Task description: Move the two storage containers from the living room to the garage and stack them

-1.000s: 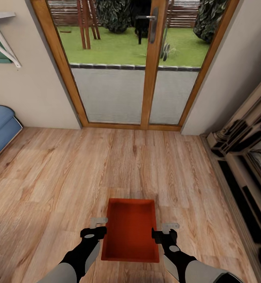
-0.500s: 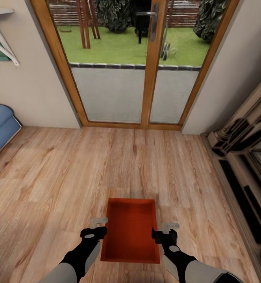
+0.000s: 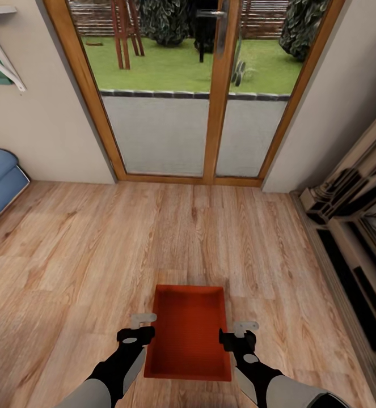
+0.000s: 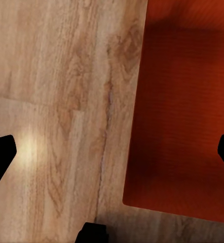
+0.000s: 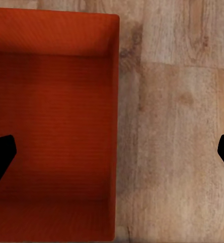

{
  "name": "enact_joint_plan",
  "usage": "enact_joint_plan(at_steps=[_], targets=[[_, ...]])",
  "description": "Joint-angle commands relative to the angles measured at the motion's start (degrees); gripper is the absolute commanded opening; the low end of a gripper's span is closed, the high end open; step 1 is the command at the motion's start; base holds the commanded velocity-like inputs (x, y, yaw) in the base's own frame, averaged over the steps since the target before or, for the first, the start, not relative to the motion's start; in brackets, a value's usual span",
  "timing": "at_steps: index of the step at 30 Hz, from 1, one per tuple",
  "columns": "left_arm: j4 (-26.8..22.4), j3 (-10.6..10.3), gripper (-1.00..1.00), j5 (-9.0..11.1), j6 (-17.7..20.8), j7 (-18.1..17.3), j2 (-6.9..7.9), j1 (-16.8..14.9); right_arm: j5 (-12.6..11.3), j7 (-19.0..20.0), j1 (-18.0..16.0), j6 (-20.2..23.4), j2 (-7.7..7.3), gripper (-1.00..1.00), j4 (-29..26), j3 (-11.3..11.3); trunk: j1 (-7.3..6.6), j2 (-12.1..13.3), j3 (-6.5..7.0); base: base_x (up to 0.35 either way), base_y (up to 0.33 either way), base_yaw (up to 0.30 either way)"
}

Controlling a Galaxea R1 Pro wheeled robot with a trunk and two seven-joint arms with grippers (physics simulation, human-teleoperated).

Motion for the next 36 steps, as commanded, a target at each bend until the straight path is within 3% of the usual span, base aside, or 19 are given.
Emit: enact_joint_plan(at_steps=[1, 36], targets=[[-0.13, -0.49, 1.0, 0.57, 0.3, 0.45, 0.05, -0.01, -0.44, -0.26, -0.03, -0.16, 0.06, 1.0, 0.03, 0.5, 0.23, -0.44, -0.22, 0.0, 0.0, 0.0], [-0.15, -0.5, 1.0, 0.79, 0.3, 0.71, 0.14, -0.01, -0.6, -0.14, -0.03, -0.29, -0.17, 1.0, 0.02, 0.42, 7.91, -14.48, -6.5, 0.0, 0.0, 0.0]])
